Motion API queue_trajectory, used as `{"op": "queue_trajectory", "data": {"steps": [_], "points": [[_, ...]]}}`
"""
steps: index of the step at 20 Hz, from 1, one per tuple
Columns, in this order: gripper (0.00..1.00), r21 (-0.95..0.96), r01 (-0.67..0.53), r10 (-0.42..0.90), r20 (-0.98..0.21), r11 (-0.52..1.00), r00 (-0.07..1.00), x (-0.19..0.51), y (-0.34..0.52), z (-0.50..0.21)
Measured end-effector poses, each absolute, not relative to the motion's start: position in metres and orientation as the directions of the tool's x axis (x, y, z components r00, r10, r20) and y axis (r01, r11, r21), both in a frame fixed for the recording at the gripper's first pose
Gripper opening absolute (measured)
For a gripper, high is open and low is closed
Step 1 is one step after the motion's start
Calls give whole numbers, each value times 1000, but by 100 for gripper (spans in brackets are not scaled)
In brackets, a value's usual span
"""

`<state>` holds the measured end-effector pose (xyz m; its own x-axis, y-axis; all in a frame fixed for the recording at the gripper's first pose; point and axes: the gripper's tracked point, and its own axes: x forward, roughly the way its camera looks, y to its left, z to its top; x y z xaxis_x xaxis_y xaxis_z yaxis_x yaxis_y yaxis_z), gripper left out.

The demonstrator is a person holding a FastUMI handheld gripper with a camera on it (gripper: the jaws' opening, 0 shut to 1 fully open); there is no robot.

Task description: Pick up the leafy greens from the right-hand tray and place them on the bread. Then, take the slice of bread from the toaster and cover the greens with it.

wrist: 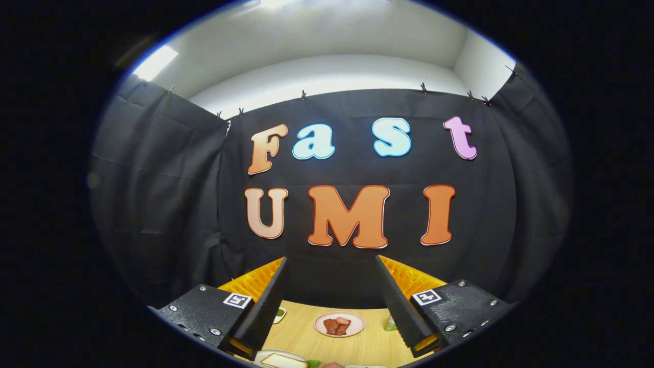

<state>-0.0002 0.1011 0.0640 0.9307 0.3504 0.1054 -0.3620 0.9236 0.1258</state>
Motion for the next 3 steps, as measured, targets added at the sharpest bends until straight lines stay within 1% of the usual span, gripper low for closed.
{"op": "queue_trajectory", "data": {"steps": [3], "points": [[98,92,-374,364,109,923,925,-5,108,67]]}}
